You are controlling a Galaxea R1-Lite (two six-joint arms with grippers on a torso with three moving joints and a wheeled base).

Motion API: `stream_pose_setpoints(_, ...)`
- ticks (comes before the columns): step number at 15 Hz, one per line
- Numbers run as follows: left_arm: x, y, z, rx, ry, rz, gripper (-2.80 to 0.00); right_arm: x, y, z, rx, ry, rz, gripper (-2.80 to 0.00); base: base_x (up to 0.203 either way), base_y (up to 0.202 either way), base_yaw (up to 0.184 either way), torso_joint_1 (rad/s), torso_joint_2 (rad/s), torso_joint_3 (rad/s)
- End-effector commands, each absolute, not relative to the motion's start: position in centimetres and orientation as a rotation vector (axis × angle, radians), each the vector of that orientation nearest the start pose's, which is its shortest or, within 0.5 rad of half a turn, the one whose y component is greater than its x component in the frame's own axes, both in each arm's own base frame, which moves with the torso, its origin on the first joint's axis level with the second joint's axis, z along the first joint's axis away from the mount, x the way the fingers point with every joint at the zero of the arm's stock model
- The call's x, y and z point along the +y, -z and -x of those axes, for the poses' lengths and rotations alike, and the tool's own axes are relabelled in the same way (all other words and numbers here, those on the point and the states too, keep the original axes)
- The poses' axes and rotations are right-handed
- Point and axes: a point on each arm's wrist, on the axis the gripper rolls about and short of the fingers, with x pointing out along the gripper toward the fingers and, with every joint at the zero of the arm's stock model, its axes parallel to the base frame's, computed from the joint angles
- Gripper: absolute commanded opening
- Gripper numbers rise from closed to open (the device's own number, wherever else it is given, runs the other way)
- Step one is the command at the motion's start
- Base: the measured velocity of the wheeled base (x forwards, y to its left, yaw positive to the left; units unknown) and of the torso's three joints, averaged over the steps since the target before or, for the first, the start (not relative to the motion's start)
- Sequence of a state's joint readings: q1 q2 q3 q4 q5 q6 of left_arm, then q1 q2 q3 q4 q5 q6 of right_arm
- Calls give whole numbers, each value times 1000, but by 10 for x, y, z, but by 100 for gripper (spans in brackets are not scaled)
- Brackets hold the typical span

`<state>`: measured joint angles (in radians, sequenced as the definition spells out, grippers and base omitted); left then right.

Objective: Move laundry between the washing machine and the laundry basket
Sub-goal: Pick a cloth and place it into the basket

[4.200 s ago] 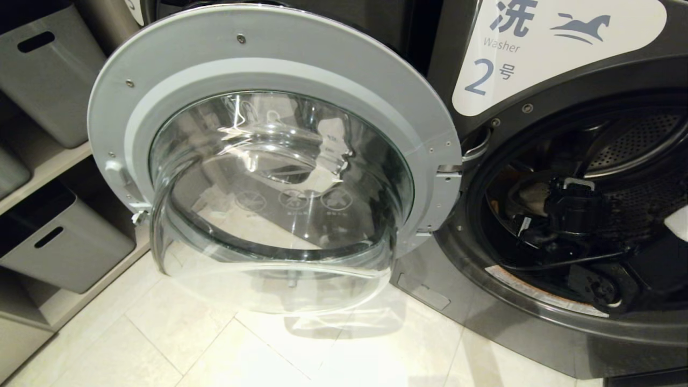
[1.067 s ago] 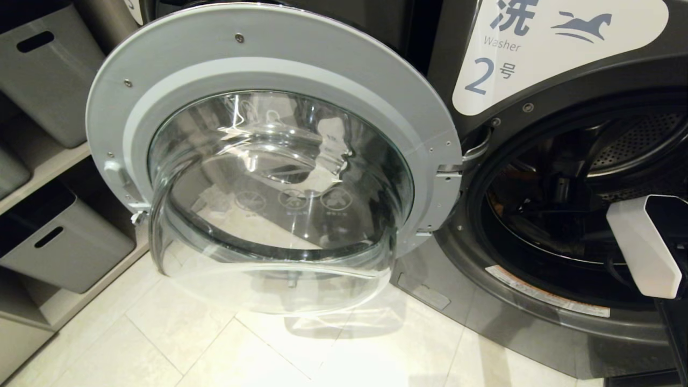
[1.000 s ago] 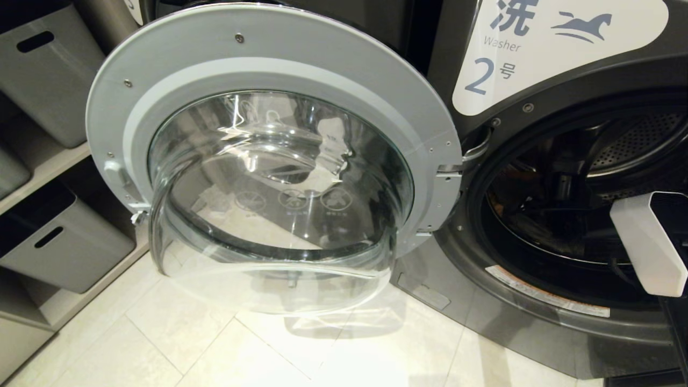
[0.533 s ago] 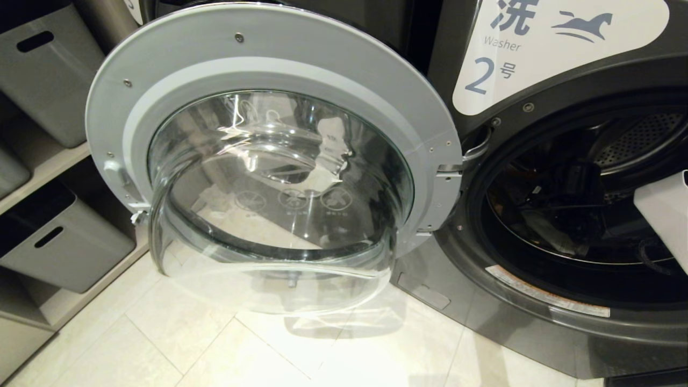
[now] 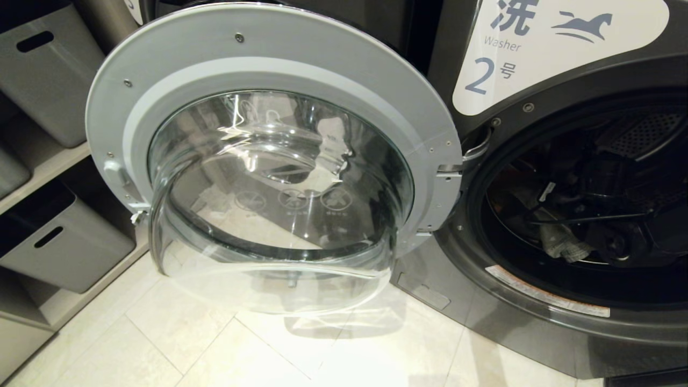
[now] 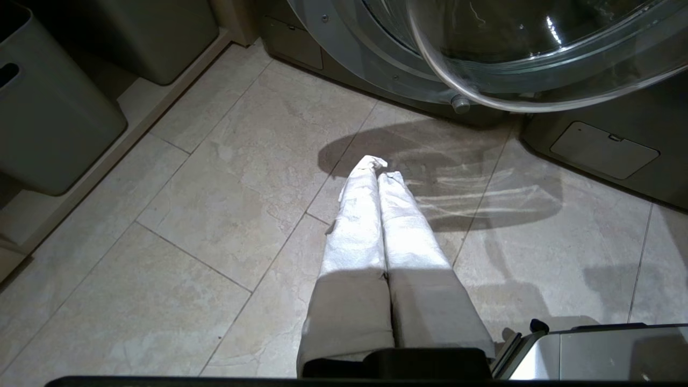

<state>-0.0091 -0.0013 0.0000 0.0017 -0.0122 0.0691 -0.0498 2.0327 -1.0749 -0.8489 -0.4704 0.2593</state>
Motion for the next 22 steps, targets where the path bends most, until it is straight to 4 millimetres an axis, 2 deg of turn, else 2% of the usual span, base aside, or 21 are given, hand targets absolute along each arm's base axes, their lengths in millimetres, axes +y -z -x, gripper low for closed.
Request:
stream_pose_setpoints(1, 0, -75, 23, -2, 21, -69, -280, -27, -178, -367, 1, 523, -237, -280, 0, 0, 0, 0, 0, 0)
stream_pose_setpoints(4, 0, -75, 23, -1, 21, -69, -280, -22, -182, -332, -14, 511, -206, -280, 0, 0, 0, 0, 0, 0)
stream_pose_setpoints(9, 0, -75, 23, -1, 21, -69, -280, -8, -189, -256, -46, 464, -156, -280, 0, 0, 0, 0, 0, 0)
stream_pose_setpoints(14, 0, -75, 23, -2, 21, -69, -280, -4, -210, -187, -152, 434, -90, -280, 0, 0, 0, 0, 0, 0)
stream_pose_setpoints(16, 0, -75, 23, -2, 21, -70, -280, -4, -202, -155, -144, 424, -37, -280, 0, 0, 0, 0, 0, 0)
stream_pose_setpoints(22, 0, -75, 23, -2, 21, -69, -280, -7, -178, -87, -33, 422, -20, -280, 0, 0, 0, 0, 0, 0)
